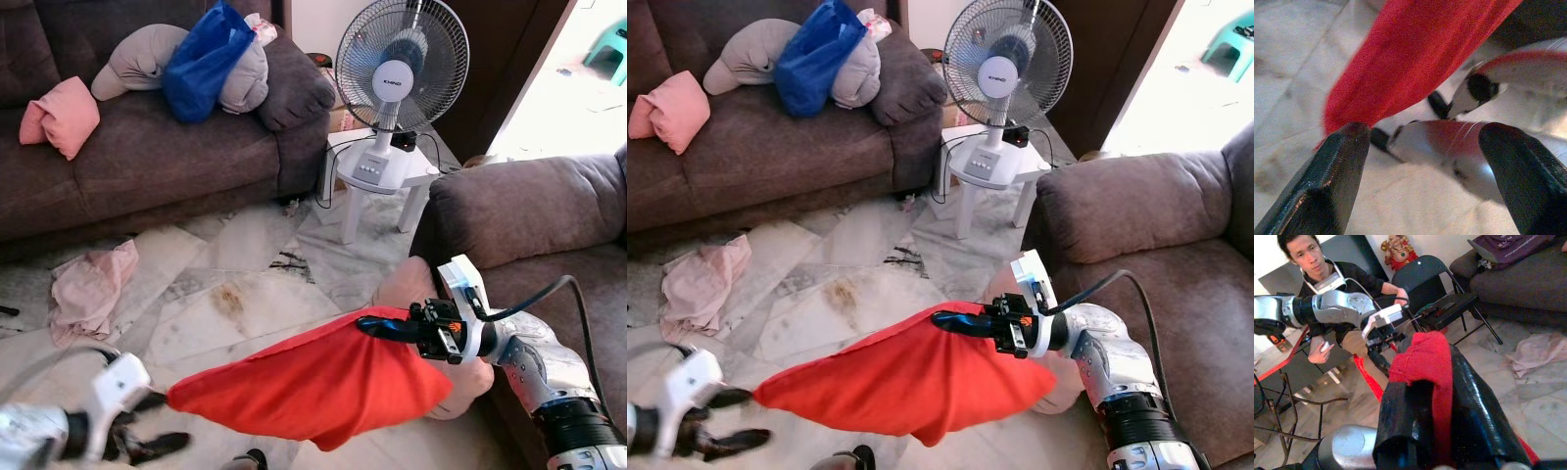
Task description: Move the pillow to the sofa from floor
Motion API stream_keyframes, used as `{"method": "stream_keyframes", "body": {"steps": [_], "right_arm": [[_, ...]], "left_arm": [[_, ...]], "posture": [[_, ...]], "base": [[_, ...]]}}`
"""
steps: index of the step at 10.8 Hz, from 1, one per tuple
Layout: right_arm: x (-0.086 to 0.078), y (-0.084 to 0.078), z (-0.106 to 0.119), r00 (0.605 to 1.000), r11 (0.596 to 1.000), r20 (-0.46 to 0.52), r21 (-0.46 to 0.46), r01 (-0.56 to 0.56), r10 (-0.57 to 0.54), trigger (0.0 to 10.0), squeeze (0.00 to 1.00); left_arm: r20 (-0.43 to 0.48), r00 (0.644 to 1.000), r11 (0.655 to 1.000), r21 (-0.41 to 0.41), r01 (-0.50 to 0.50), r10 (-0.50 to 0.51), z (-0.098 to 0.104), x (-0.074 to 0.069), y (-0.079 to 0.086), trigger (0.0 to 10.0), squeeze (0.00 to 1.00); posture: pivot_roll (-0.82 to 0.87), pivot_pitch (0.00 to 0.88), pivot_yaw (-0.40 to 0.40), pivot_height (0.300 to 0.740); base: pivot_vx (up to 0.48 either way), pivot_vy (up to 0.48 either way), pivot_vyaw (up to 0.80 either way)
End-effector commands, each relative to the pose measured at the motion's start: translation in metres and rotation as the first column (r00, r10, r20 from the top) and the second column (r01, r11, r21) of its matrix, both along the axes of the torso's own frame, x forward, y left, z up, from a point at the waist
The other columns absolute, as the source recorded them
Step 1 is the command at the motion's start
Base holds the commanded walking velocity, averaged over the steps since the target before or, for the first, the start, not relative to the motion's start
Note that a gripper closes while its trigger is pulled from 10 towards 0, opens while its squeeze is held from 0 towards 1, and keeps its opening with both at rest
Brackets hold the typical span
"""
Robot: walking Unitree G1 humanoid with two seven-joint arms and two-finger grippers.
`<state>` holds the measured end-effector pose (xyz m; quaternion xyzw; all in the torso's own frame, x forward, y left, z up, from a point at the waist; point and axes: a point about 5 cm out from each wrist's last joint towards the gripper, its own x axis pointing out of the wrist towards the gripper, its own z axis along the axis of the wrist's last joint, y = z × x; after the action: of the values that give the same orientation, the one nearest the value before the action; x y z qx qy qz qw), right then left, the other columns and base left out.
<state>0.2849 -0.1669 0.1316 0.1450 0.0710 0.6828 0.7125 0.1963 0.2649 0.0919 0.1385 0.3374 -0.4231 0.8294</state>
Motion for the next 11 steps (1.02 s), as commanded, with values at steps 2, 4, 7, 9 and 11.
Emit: {"method": "stream_keyframes", "body": {"steps": [2, 4, 7, 9, 11], "right_arm": [[0.005, -0.002, 0.026, 0.995, 0.998, 0.104, 0.068, -0.008, 0.001, 10.0, 0.00], [0.004, -0.002, 0.026, 0.995, 0.998, 0.102, 0.067, -0.014, 0.007, 10.0, 0.00], [0.002, -0.005, 0.030, 0.994, 0.998, 0.106, 0.053, -0.043, 0.037, 10.0, 0.00], [0.002, -0.006, 0.031, 0.994, 0.998, 0.107, 0.051, -0.041, 0.035, 10.0, 0.00], [0.001, -0.006, 0.031, 0.994, 0.998, 0.105, 0.047, -0.043, 0.038, 10.0, 0.00]], "left_arm": [[-0.012, 0.997, 0.989, 0.125, 0.075, -0.074, 0.002, -0.003, 0.012, 10.0, 0.00], [-0.016, 0.996, 0.974, 0.210, 0.088, -0.087, -0.003, -0.001, 0.022, 10.0, 0.00], [0.074, 0.988, 0.903, 0.419, 0.093, -0.136, -0.014, 0.015, 0.034, 10.0, 0.00], [0.139, 0.979, 0.877, 0.477, 0.063, -0.147, -0.020, 0.025, 0.036, 10.0, 0.00], [0.166, 0.981, 0.915, 0.403, 0.023, -0.097, -0.029, 0.028, 0.032, 10.0, 0.00]], "posture": [[0.15, 0.131, -0.052, 0.740], [0.15, 0.132, -0.053, 0.740], [0.14, 0.134, -0.059, 0.740], [0.13, 0.134, -0.061, 0.740], [0.12, 0.132, -0.063, 0.740]], "base": [[0.000, 0.000, 0.00], [0.000, 0.000, 0.00], [0.000, 0.000, 0.00], [0.000, 0.000, 0.00], [0.000, 0.000, 0.00]]}}
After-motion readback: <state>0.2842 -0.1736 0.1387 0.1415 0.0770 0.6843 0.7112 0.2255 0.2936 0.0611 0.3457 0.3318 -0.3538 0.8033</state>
